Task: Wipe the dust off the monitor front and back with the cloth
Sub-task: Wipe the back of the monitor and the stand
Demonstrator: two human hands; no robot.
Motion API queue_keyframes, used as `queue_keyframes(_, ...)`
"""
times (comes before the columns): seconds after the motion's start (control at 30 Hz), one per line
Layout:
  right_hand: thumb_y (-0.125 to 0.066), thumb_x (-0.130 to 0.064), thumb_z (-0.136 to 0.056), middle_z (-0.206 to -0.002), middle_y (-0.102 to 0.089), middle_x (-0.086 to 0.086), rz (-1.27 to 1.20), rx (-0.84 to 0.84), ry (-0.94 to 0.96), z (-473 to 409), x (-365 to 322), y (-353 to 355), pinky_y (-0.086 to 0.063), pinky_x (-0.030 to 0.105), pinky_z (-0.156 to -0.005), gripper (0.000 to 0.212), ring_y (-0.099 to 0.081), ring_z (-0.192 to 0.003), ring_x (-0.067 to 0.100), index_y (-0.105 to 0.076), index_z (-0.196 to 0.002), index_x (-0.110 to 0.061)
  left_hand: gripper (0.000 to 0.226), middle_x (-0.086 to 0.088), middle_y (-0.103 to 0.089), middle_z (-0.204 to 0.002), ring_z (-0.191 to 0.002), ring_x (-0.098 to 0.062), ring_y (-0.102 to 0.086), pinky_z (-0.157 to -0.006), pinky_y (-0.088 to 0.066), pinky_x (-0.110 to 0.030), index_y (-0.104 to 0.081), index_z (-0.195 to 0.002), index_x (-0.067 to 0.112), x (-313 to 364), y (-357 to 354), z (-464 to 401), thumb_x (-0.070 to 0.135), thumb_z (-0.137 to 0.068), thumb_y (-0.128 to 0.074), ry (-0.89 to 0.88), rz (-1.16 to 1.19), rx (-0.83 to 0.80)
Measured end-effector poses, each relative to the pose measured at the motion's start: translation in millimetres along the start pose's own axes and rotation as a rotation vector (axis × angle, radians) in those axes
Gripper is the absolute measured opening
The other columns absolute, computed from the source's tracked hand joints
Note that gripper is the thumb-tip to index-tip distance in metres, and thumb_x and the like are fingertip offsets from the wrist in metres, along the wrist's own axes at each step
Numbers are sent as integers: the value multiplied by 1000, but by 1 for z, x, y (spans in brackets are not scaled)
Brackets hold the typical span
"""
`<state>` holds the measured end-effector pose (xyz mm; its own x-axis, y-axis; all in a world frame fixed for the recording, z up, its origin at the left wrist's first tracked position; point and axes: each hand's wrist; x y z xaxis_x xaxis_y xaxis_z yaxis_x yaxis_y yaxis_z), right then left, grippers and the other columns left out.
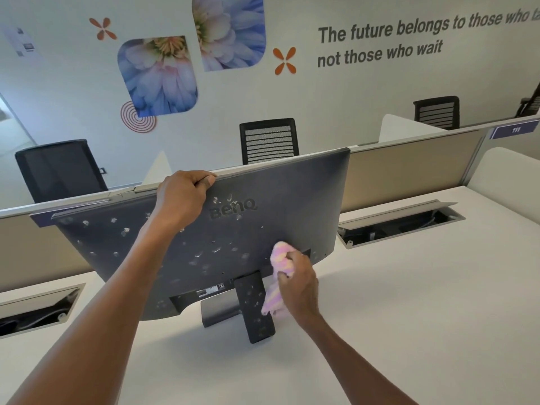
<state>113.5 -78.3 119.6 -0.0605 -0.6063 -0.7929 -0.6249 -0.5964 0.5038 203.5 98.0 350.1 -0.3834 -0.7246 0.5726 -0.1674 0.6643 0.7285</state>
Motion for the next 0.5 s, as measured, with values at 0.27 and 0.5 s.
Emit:
queue_keyframes(0.27, -75, -15, -80, -113, -65, -2, 0, -27, 138, -12, -5, 13, -51, 20, -82, 38, -59, -100, 14, -61, -115, -18, 29, 1, -69, -122, -115, -22, -59, -100, -46, -38, -71, -119, 22, 1, -1, 0, 33, -101, -51, -3, -21, 13)
queue_keyframes(0.5, -71, -18, -86, -116, -64, 5, 15, 94, -78, -36, 6, 34, -46, 21, -80, 36, -62, -99, 21, -58, -120, -15, 29, 1, -69, -122, -115, -23, -59, -99, -46, -36, -71, -119, 22, 0, -2, -1, 33, -101, -51, -13, -22, 12)
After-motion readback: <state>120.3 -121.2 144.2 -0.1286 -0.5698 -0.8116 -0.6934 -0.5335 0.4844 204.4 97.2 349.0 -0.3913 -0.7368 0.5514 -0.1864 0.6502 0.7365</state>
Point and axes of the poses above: each hand's wrist, its own z-axis away from the middle knuckle, its own y-axis out of the back of the hand, x = y × z
